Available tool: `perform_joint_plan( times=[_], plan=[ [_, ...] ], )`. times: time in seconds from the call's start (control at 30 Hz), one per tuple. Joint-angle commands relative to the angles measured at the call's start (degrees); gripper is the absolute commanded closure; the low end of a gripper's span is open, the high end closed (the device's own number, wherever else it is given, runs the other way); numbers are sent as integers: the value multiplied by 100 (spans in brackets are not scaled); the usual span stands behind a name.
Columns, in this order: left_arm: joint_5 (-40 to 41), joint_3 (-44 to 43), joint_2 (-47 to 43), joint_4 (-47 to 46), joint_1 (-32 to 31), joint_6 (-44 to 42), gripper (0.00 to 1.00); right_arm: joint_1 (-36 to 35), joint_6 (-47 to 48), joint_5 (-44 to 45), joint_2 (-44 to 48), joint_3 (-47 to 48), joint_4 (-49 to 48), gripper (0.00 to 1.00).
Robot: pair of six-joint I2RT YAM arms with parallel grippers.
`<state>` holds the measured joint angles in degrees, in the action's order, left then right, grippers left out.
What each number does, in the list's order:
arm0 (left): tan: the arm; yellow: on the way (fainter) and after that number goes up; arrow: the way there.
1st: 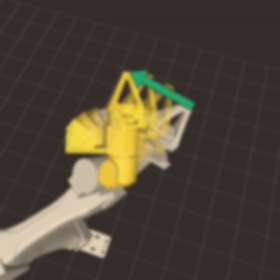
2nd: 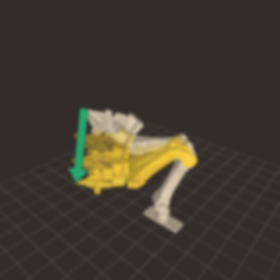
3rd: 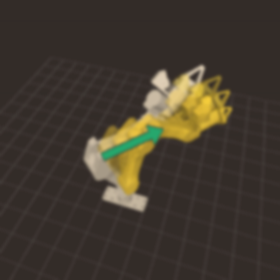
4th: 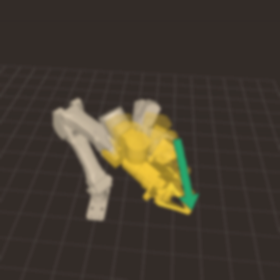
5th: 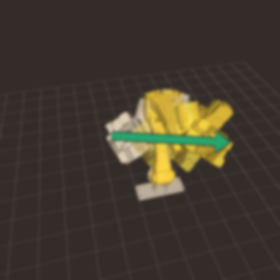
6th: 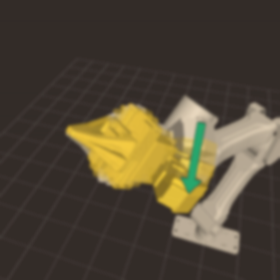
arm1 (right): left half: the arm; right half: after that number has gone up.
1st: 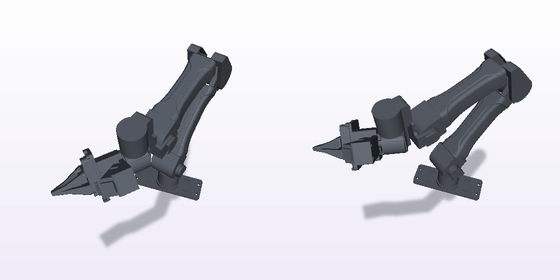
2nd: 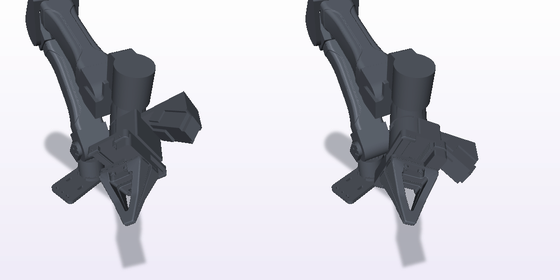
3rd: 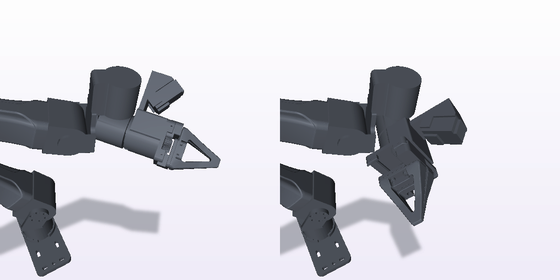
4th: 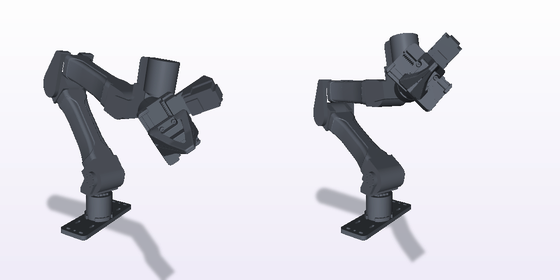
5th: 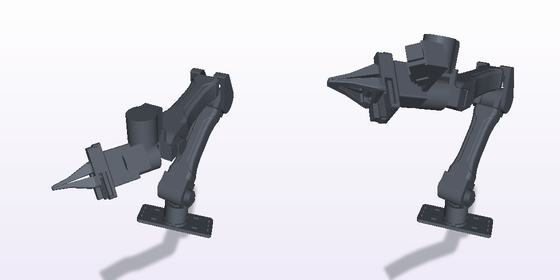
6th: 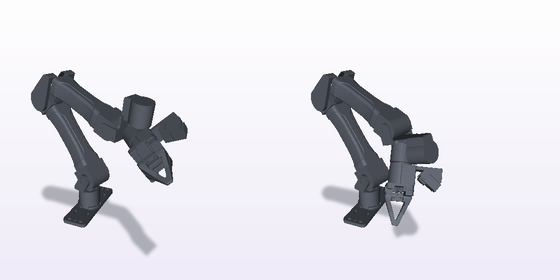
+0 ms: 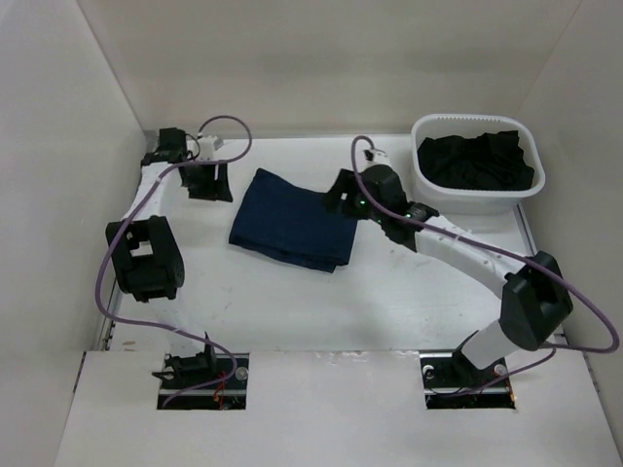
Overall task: Fold and stack the trousers
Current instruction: Fold the trousers
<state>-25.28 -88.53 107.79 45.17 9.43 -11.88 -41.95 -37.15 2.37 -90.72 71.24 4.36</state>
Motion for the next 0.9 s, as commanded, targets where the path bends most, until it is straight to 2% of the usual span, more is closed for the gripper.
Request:
perform_joint_plan(
  times=[0.0, 0.2, 0.3, 0.37, 0.43, 0.57, 0.67, 0.73, 0.87],
  plan=[
    [-356, -130, -251, -341, -568, 19, 47, 385, -1030, 651, 194, -978, -41, 28],
    [101, 125, 444, -640, -789, 10, 50, 640, -1646, 274, -33, -2079, -882, 21],
    [287, 389, 506, -886, -789, 80, 50, 667, -1708, -350, -472, -2106, -1454, 21],
    [199, 599, 454, -983, -798, 72, 50, 667, -1831, -430, -648, -2123, -1578, 24],
    [6, 793, 384, -1027, -850, 45, 50, 710, -2050, -509, -771, -2228, -1666, 37],
    [-539, 1162, 208, -984, -877, 98, 54, 895, -2200, -992, -720, -2579, -1912, 73],
    [-645, 1478, 59, -852, -947, 55, 57, 1184, -2139, -1343, -369, -2957, -1904, 93],
    [-698, 1767, -99, -659, -1070, -25, 59, 1518, -1999, -1756, -53, -3221, -1720, 97],
    [-864, 2251, -416, -369, -1395, -191, 59, 2195, -1499, -2600, 273, -3424, -729, 96]
  ],
)
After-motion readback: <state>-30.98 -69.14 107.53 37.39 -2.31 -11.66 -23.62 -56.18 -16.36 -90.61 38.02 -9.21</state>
